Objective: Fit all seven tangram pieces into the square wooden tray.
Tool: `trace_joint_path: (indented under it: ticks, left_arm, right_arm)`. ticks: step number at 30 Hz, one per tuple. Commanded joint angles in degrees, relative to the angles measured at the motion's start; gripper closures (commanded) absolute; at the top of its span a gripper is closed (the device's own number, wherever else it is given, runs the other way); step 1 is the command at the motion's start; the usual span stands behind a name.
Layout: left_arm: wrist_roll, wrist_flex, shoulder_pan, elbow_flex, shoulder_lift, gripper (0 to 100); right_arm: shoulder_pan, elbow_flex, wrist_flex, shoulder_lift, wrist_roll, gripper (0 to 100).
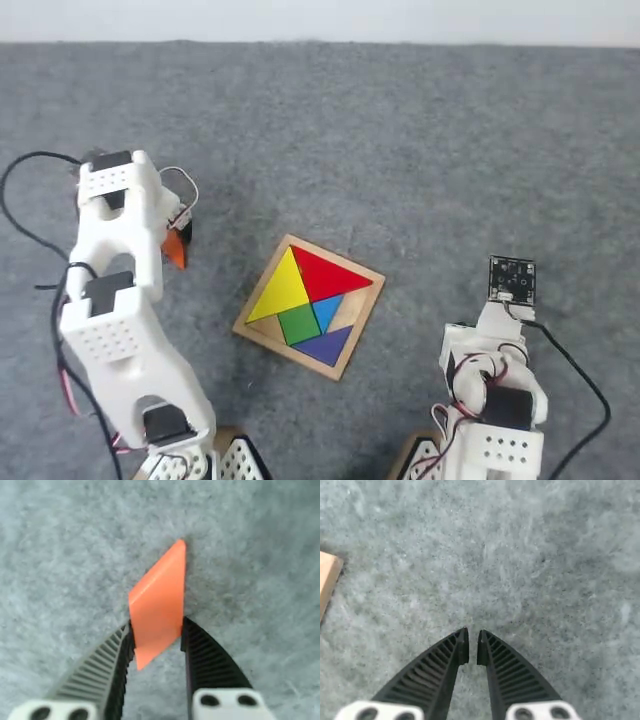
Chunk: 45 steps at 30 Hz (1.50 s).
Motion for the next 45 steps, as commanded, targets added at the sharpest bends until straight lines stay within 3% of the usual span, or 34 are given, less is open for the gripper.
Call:
trace_joint_path:
  ticks: [1, 13, 24, 27, 34, 41, 45]
  left_arm:
    - [-2.55, 1.76, 0.26, 2.51, -0.62, 92]
    - [-9.93, 1.32, -1.32, 5.58, -6.77, 95]
    - [-16.62, -3.78, -1.58, 22.99, -33.49, 94]
    - [-14.15, -5.1, -1.67, 26.24, -37.01, 91]
    - [4.13, -11.96, -1.58, 27.21, -37.1, 75]
    - [6.15, -18.2, -1.67, 26.95, -30.24, 74]
    - [7.21, -11.96, -2.64, 18.77, -21.45, 74]
  right_arm:
    - [0.92, 0.79, 0.4, -1.1, 0.53, 95.0]
    - [0.84, 0.79, 0.4, -1.1, 0.53, 95.0]
    - [0.84, 0.79, 0.4, -1.1, 0.53, 95.0]
    - [0.84, 0.79, 0.4, -1.1, 0.53, 95.0]
    - [0.84, 0.79, 0.4, -1.1, 0.53, 95.0]
    - [0.84, 0.79, 0.4, -1.1, 0.53, 95.0]
    - [0.84, 0.79, 0.4, -1.1, 0.53, 95.0]
